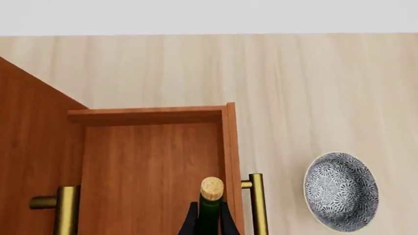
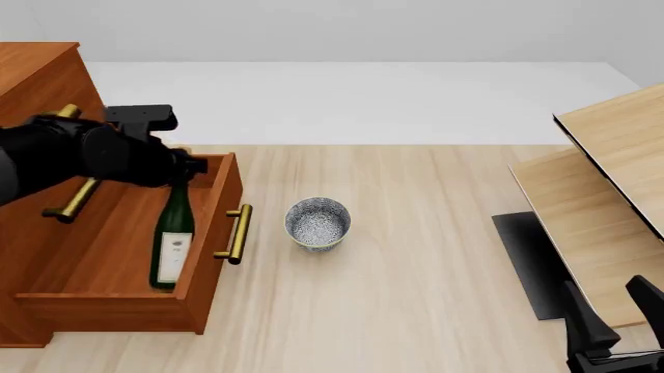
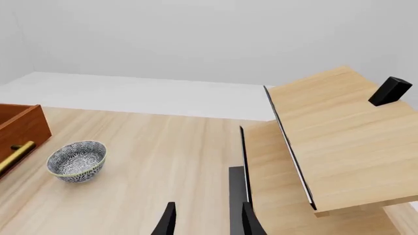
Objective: Put the wine bottle in the bottom drawer of the cabinet.
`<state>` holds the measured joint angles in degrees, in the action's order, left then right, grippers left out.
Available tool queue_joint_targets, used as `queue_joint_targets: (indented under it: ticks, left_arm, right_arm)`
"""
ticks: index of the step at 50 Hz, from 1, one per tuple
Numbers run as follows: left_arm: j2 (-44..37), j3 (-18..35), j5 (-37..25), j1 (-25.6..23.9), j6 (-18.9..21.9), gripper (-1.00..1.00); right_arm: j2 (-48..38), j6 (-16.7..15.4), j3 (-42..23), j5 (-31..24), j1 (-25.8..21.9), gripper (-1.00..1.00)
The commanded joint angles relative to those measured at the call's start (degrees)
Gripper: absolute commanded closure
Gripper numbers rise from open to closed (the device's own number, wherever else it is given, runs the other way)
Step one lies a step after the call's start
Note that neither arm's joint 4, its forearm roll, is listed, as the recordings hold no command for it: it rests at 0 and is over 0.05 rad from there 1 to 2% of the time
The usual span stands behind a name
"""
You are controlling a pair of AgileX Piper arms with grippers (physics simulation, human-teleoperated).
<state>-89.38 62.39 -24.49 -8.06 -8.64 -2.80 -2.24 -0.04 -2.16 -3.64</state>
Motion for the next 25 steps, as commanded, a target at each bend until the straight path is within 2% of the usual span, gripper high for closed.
queue_joint_targets:
  ticks: [1, 10, 14, 16, 17, 18, 24, 25]
  left_arm:
    - [-4.3, 2.8, -2.1, -0.3, -1.3, 1.00]
    - [-5.8, 2.8, -1.5, -0.6, -2.6, 1.00]
    - [-6.8, 2.6, -1.1, -0.2, -2.0, 1.00]
    - [-7.5, 3.0, -1.0, -0.3, -3.0, 1.00]
    - [-8.5, 3.8, -1.3, 0.9, -1.1, 1.00]
    - [-8.2, 3.7, -1.0, 0.2, -2.3, 1.00]
    - [-9.7, 4.3, -0.9, 0.3, -1.9, 1.00]
    - [-9.9, 4.5, -0.9, 0.6, -0.9, 1.00]
  right_arm:
    - [-0.1, 0.0, 0.0, -0.1, 0.0, -1.00]
    - [-0.6, 0.0, 0.0, 0.4, 0.0, -1.00]
    - [-0.8, 0.1, 0.0, 0.5, 0.0, -1.00]
    - [-0.7, 0.0, 0.0, 0.4, 0.0, -1.00]
    - [-0.6, 0.1, 0.0, 0.4, 0.0, -1.00]
    - [-0.7, 0.0, 0.0, 0.4, 0.1, -1.00]
    - [-0.4, 0.0, 0.0, 0.2, 0.1, -1.00]
    - [-0.2, 0.0, 0.0, 0.0, 0.2, -1.00]
